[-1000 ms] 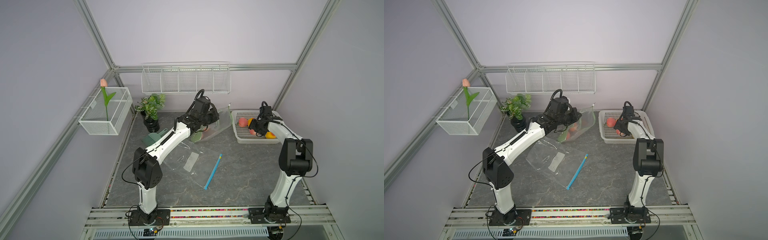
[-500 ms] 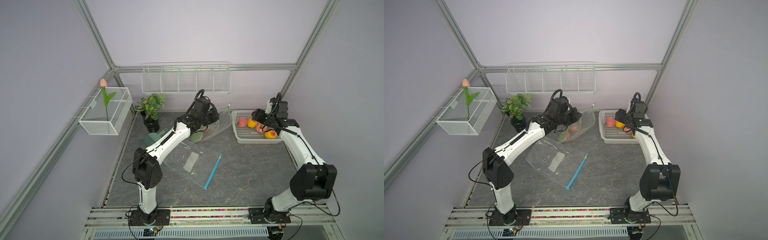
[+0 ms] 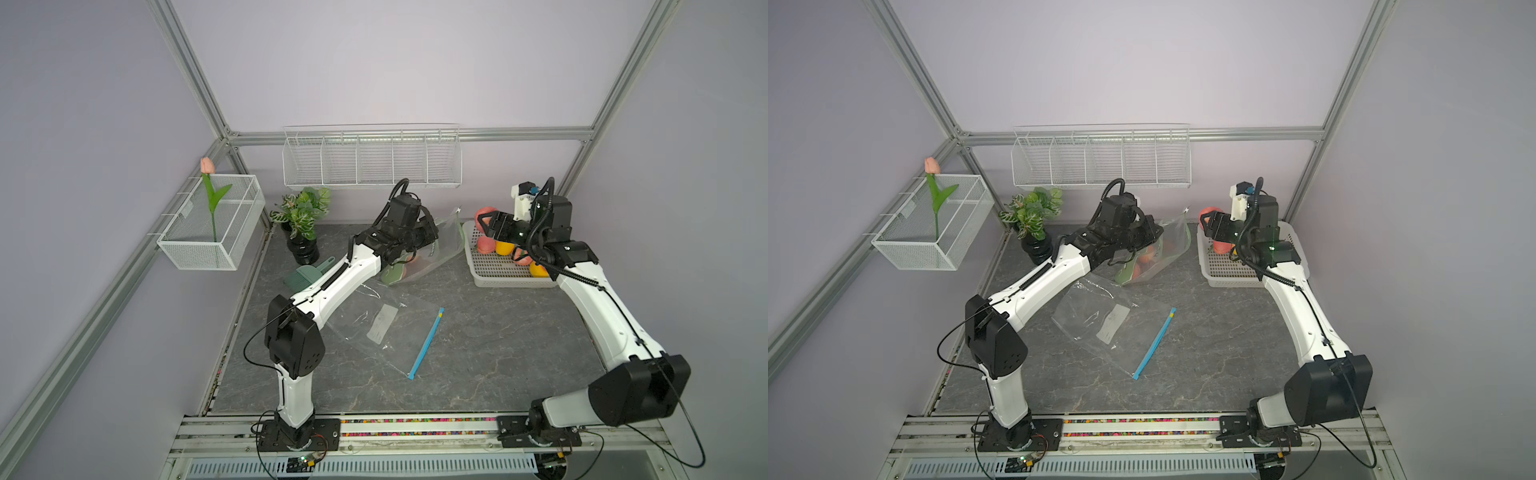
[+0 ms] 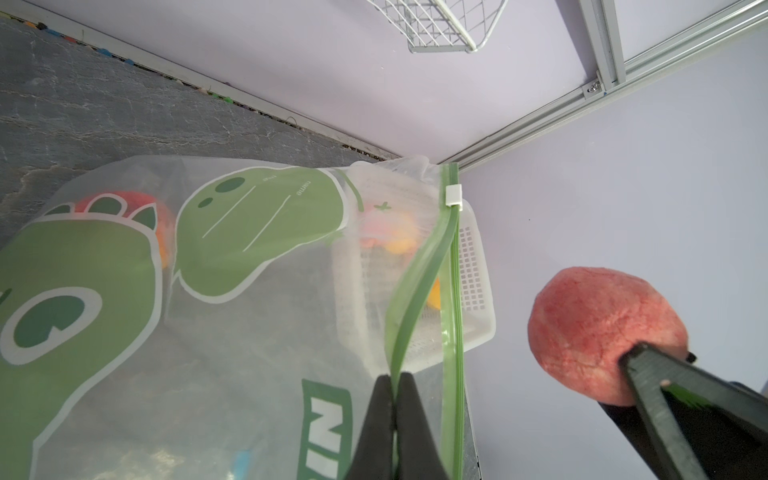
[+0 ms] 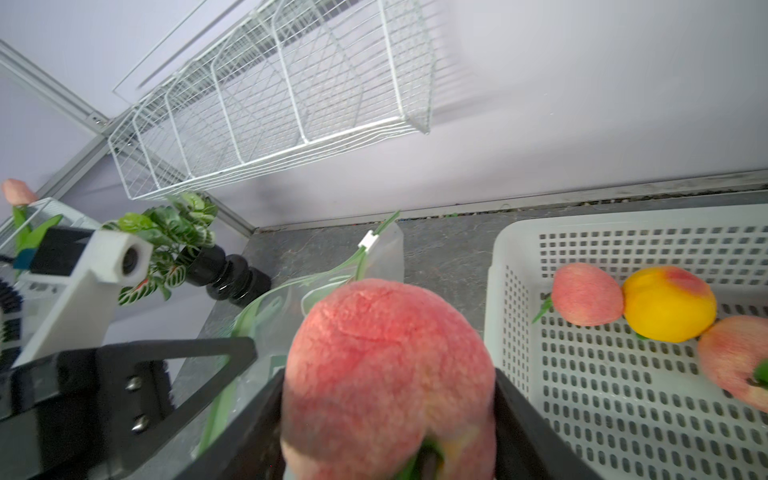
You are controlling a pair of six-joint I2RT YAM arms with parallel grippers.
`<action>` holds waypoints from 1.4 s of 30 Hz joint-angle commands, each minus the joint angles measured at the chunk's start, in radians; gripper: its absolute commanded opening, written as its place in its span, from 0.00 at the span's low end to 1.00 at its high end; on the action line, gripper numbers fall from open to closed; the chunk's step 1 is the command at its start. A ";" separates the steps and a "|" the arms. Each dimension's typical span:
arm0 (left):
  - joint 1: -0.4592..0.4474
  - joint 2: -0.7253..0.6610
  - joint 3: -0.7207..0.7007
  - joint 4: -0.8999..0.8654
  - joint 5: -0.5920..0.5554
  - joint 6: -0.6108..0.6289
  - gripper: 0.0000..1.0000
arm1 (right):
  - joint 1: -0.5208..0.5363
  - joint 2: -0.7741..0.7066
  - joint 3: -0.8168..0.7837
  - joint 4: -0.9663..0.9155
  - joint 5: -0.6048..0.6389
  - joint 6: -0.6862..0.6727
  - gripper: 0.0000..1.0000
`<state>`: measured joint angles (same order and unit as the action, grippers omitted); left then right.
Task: Place the peach in a zip-top bag and seal the zipper
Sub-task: Place the peach in the zipper food storage bag.
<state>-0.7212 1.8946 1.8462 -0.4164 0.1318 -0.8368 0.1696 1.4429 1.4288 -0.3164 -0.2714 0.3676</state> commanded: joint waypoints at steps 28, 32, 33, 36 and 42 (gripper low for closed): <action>-0.006 -0.025 -0.003 0.027 0.011 -0.003 0.00 | 0.183 0.174 0.105 -0.137 0.053 -0.111 0.75; -0.006 -0.025 -0.005 0.027 0.012 -0.006 0.00 | 0.187 0.173 0.104 -0.139 0.060 -0.116 0.79; -0.007 -0.025 -0.005 0.027 0.012 -0.006 0.00 | 0.186 0.172 0.104 -0.140 0.061 -0.118 0.79; -0.007 -0.027 -0.005 0.025 0.012 -0.006 0.00 | 0.185 0.169 0.103 -0.141 0.062 -0.121 0.81; -0.007 -0.026 -0.006 0.024 0.012 -0.007 0.00 | 0.185 0.166 0.100 -0.139 0.064 -0.121 0.82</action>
<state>-0.7212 1.8946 1.8462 -0.4156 0.1364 -0.8371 0.3496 1.6089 1.5093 -0.4412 -0.2207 0.2565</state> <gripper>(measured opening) 0.046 0.821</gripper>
